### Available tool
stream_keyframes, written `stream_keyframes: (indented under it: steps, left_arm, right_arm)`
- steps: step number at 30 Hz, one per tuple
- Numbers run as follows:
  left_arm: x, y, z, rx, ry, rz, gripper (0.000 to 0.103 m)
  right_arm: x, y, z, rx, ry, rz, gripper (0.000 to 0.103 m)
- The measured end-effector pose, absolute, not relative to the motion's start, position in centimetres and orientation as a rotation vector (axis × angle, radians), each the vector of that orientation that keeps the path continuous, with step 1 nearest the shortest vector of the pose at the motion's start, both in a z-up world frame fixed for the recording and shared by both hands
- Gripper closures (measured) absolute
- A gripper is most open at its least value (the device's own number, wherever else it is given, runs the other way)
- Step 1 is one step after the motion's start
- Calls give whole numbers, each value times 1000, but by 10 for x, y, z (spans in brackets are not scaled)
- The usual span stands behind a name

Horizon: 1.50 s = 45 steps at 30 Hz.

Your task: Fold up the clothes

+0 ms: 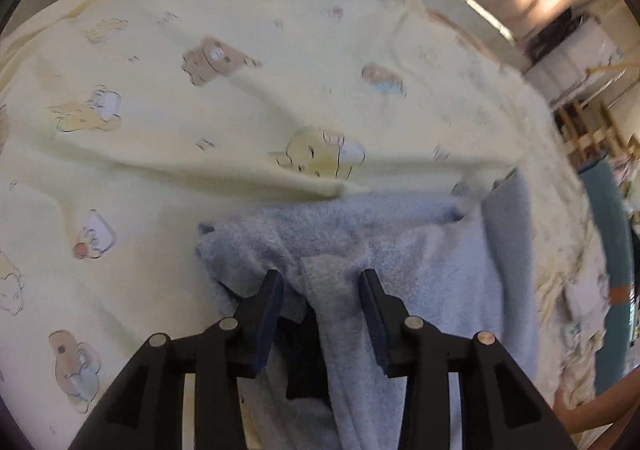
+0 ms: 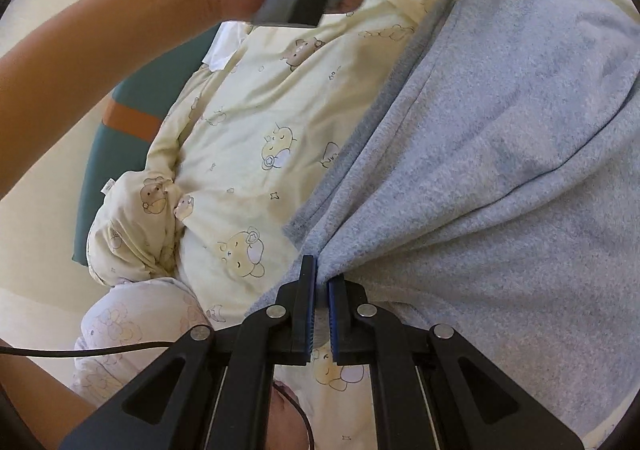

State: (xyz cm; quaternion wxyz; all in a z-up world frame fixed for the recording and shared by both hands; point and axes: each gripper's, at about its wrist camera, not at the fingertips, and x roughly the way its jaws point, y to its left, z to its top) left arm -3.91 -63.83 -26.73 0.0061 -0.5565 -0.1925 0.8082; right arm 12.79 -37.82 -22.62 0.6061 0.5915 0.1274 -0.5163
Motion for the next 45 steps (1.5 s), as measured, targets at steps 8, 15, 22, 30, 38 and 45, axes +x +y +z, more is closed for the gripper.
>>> stream_keyframes:
  steps: [8, 15, 22, 30, 38, 45]
  left_arm:
    - [-25, -621, -232, -1575, -369, 2638, 98]
    - [-12, -648, -198, -1491, -421, 2717, 98]
    - [-8, -689, -223, -1615, -705, 2702, 95]
    - [27, -699, -233, -1583, -780, 3013, 74]
    - [111, -659, -214, -1496, -1061, 2767, 57]
    - [206, -572, -253, -1828, -1019, 2597, 50]
  right_arm:
    - [126, -379, -226, 1363, 289, -1191, 98]
    - [124, -391, -222, 1334, 268, -1179, 98]
    - [125, -417, -220, 1311, 284, -1196, 92]
    - [131, -403, -212, 1336, 400, -1128, 77]
    - [38, -305, -160, 1225, 324, -1527, 57]
    - [-1, -206, -204, 1541, 78, -1631, 56]
